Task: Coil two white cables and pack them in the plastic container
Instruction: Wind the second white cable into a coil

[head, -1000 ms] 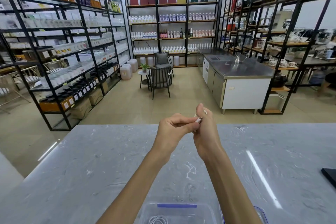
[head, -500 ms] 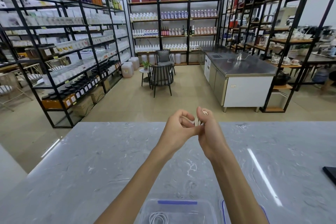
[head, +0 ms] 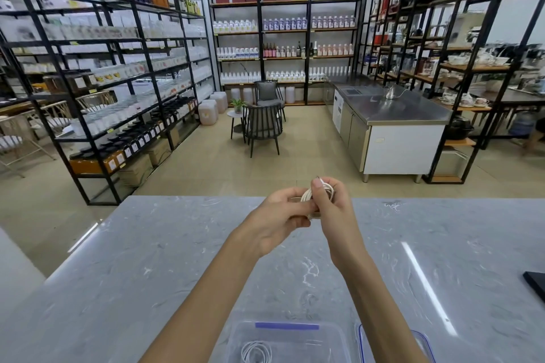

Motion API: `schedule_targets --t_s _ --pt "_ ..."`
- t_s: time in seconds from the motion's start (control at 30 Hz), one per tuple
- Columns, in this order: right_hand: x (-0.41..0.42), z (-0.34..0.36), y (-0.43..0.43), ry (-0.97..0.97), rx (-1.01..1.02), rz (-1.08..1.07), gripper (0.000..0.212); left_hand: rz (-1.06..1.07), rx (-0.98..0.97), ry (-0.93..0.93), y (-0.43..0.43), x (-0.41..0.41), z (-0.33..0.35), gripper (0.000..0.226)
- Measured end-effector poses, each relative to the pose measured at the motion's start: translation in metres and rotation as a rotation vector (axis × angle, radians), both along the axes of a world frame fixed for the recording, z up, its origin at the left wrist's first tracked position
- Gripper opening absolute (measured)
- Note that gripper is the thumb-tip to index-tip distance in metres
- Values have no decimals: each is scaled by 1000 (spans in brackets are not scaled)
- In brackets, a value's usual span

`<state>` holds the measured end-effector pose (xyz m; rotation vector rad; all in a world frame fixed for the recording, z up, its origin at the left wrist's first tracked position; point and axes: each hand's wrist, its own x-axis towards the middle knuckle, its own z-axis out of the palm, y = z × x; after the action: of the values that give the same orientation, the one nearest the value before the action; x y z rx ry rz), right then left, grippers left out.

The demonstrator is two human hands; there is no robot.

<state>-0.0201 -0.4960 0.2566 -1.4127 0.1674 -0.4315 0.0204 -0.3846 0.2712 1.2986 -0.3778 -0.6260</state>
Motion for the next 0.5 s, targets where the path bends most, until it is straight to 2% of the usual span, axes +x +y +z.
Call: schedule_targets --t_s 0.1,0.13,0.27,0.33,0.4,0.5 --pt "-1 3 -7 5 89 57 29 -112 -221 289 8 1 -1 20" --pt "-2 3 -9 5 128 92 30 -105 -247 326 9 1 -3 23" --pt "-3 1 -14 -7 189 152 29 28 -200 249 4 3 -8 21" --pt "-5 -1 -14 -44 224 161 29 120 -265 311 1 4 -8 10" --pt "-5 -2 -12 -82 218 159 30 198 -325 330 1 4 -8 16" --pt "-4 -5 -9 -112 194 119 28 362 -219 111 -5 1 -12 21"
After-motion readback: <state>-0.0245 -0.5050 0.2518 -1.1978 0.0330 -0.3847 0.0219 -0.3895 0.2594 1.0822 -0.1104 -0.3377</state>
